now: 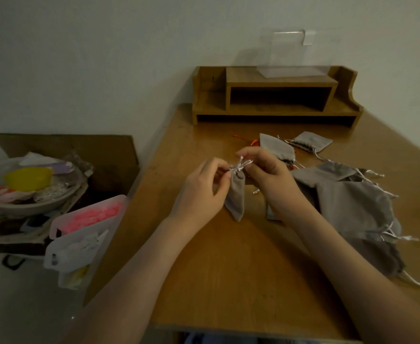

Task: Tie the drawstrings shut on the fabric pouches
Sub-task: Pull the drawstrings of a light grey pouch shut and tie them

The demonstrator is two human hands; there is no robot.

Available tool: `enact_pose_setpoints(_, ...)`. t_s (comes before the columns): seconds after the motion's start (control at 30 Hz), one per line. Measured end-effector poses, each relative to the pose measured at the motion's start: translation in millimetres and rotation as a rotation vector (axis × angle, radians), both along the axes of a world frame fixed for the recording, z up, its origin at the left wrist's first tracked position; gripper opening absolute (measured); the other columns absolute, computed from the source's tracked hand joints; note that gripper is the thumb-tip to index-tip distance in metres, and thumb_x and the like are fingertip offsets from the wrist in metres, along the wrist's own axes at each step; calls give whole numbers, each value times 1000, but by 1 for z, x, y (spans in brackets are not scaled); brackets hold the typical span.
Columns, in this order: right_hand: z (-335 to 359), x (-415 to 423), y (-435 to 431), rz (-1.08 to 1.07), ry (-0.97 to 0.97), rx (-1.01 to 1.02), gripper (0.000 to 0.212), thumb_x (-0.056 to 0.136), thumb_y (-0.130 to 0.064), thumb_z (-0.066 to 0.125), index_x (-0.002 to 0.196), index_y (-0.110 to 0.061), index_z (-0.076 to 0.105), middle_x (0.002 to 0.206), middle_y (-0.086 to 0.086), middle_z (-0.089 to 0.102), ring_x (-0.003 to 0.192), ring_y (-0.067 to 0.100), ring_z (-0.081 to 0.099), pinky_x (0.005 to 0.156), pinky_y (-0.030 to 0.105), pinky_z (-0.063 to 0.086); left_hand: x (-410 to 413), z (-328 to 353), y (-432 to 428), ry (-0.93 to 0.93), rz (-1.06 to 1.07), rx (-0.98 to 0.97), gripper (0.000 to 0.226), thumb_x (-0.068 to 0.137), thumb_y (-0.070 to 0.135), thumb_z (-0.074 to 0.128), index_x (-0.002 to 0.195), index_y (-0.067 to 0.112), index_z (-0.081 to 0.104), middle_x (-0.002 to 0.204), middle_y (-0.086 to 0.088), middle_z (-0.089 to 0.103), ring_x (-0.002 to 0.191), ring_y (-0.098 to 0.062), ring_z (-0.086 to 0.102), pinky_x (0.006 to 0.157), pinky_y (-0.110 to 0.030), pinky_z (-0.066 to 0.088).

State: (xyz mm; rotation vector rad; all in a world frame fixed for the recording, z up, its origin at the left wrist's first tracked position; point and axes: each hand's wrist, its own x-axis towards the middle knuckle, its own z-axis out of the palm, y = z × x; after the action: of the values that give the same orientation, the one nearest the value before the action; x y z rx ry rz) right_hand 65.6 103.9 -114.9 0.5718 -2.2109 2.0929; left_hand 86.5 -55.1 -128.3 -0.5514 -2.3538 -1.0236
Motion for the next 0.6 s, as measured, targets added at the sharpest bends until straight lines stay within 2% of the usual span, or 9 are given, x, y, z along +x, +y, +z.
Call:
enact_pose_setpoints(0.07, -1, 1, 0, -2, 16, 23, 29, 100, -6, 41, 112, -23, 60, 96, 0, 61, 85, 8, 62, 72, 22, 51, -2, 0, 1, -31, -13, 28, 16, 95, 17, 56, 108, 11, 59, 106, 4, 57, 91, -4, 59, 78, -17, 52)
enact_pose_setpoints(0.13, -2, 0, -1, 0, 22, 62, 30, 100, -5, 41, 108, -24, 62, 100, -3, 61, 89, 8, 62, 73, 22, 50, -4, 0, 1, -85, -19, 57, 15, 93, 17, 59, 107, 13, 60, 106, 4, 58, 93, -4, 58, 80, -17, 51)
enact_pose_setpoints(0.23, -3, 1, -1, 2, 63, 157, 21, 98, -8, 46, 100, -19, 64, 101, 1, 62, 92, 14, 61, 76, 25, 51, -5, 0, 0, -154, 2, 48, 9, 91, 20, 62, 98, 20, 57, 100, 8, 56, 89, 0, 56, 75, -14, 49)
enact_pose_setpoints(0.33, -4, 0, 0, 12, 107, 205, 14, 96, -11, 51, 97, -20, 62, 98, 0, 63, 92, 14, 62, 78, 28, 52, -5, 0, -1, -150, 22, 82, 6, 91, 19, 62, 88, 18, 57, 91, 11, 54, 83, 0, 55, 68, -9, 45)
enact_pose_setpoints(0.4, -4, 0, 0, 33, 117, 188, 16, 96, -8, 50, 97, -17, 62, 97, 0, 62, 92, 13, 62, 77, 27, 53, -5, 0, -2, -176, 19, 142, 7, 93, 19, 59, 87, 15, 58, 89, 8, 57, 81, -4, 57, 67, -17, 51)
enact_pose_setpoints(0.5, -3, -1, -1, 50, 136, 183, 21, 95, 3, 46, 98, -12, 62, 96, 1, 62, 88, 8, 62, 73, 23, 52, -4, 2, -1, -295, 5, 261, 9, 95, 22, 56, 86, 21, 58, 86, 4, 63, 79, -10, 64, 68, -38, 57)
enact_pose_setpoints(0.57, -3, -1, -2, 66, 135, 162, 23, 95, 6, 45, 96, -10, 61, 93, 0, 61, 84, 5, 62, 70, 21, 51, -3, 2, -1, -343, 19, 299, 10, 96, 24, 55, 86, 23, 57, 84, 2, 64, 77, -10, 65, 69, -41, 57)
enact_pose_setpoints(0.6, -4, -1, -2, 67, 132, 158, 23, 95, 6, 45, 96, -10, 61, 92, 0, 61, 83, 5, 62, 70, 21, 51, -3, 3, -1, -344, 33, 291, 10, 96, 25, 54, 87, 22, 56, 83, 3, 64, 75, -8, 64, 67, -37, 58)
